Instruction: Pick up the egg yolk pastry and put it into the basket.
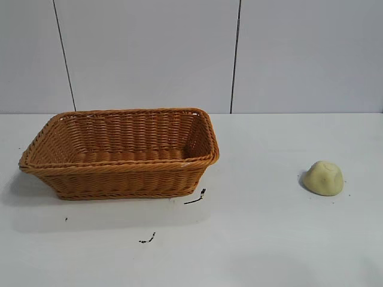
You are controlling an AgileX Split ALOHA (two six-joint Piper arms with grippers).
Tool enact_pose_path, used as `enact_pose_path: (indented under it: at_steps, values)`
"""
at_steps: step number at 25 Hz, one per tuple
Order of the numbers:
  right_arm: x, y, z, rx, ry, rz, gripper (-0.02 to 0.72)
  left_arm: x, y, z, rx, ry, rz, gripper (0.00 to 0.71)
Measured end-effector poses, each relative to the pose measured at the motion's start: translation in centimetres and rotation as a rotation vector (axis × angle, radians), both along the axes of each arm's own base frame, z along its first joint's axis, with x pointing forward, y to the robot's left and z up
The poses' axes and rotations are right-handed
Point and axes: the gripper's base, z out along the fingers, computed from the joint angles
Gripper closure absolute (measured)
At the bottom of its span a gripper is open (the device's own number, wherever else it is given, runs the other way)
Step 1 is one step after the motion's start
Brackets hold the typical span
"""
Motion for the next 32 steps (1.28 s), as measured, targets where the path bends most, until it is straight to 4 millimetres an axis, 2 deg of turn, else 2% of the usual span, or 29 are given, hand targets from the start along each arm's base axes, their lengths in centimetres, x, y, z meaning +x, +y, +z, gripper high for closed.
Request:
enact_pose_path:
  at_steps: [11,13,16,20,24,28,32]
  values:
    - [0.1,0.0,0.1,-0.012,0.012,0.006,0.01,0.0,0.0,0.0,0.0,0.0,0.0,0.014]
    - [0.7,0.0,0.7,-0.025,0.044,0.013,0.01,0.0,0.0,0.0,0.0,0.0,0.0,0.014]
    - [2.7,0.0,2.5,-0.028,0.129,0.017,0.01,0.0,0.0,0.0,0.0,0.0,0.0,0.014]
    - [6.9,-0.1,4.8,-0.03,0.27,0.023,0.01,0.0,0.0,0.0,0.0,0.0,0.0,0.014]
    - [12.1,-0.2,6.1,-0.037,0.407,0.034,0.01,0.0,0.0,0.0,0.0,0.0,0.0,0.014]
    - [17.5,-0.3,6.1,-0.034,0.529,0.038,0.01,0.0,0.0,0.0,0.0,0.0,0.0,0.014]
    - [23.0,-0.4,4.9,-0.029,0.65,0.041,0.01,0.0,0.0,0.0,0.0,0.0,0.0,0.014]
